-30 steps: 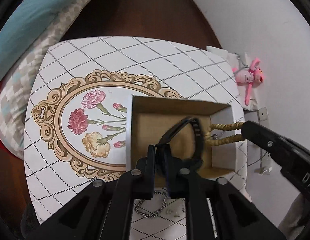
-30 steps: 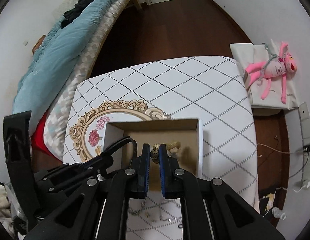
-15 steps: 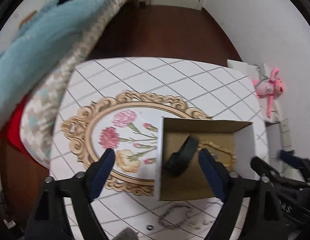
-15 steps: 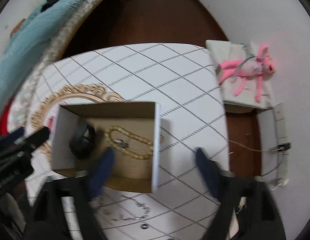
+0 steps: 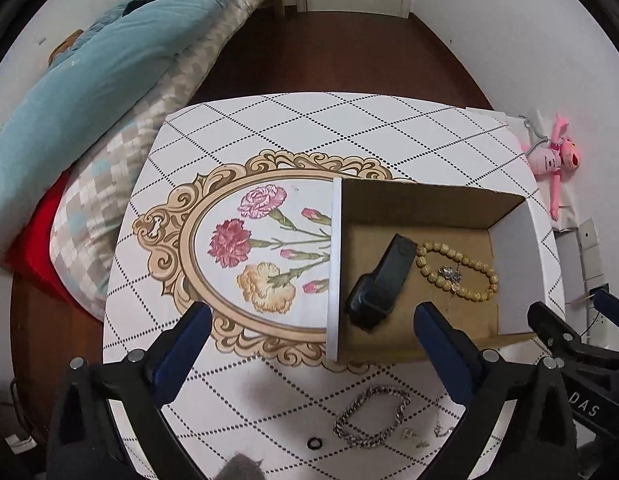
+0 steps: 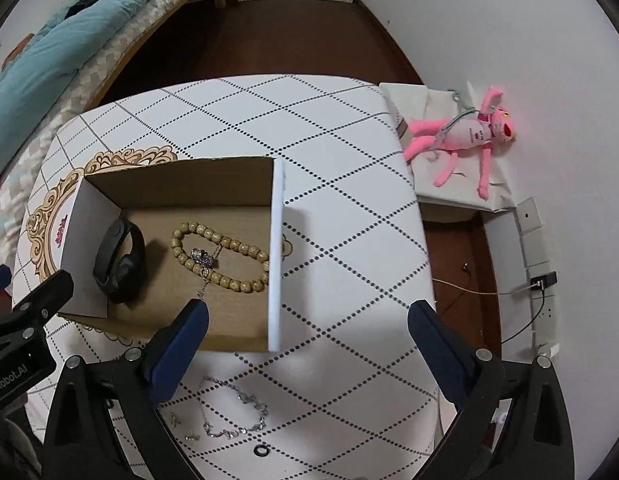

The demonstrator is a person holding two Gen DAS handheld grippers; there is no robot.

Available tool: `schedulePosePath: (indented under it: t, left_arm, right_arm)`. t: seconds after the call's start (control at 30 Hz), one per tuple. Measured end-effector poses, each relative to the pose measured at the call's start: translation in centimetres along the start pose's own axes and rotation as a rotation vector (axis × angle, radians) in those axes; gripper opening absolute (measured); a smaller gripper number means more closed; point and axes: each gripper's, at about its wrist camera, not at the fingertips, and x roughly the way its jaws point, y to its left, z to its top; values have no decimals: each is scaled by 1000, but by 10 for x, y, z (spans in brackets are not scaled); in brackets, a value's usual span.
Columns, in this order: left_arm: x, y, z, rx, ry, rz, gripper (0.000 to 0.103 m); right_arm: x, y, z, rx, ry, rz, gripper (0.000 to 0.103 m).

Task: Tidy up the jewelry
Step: 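Withdraw both grippers from the box toward the silver bracelets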

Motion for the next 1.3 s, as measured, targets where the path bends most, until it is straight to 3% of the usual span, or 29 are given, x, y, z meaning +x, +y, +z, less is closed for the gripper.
schedulePosePath:
  t: [0.47,0.83,0.93,1.07,1.2,1.3]
  left_arm:
    - [-80,-3,-26,6,-159,-12,103]
    - [-129,3,-44,-9,-232,-35,103]
    - [-125,8,-51,-26,-221,-11,103]
    - [-102,17,-67,-33,-192,28,103]
    - [-62,32,-87,-57,-122,54,103]
    - [-30,41,-100,-69,-59,66,102]
  right_arm:
    - [-94,-16,-29,37,-185,-21,101]
    - [-154,-23,-54,84,-289,49,101]
    - [-150,-24,-63,100,-270,75,101]
    - [-114,-25,-77,100,-194,99,100]
    - [-59,-23,-90,112,-88,143,84]
    - [-22,-22,-99,129,-22,171,79]
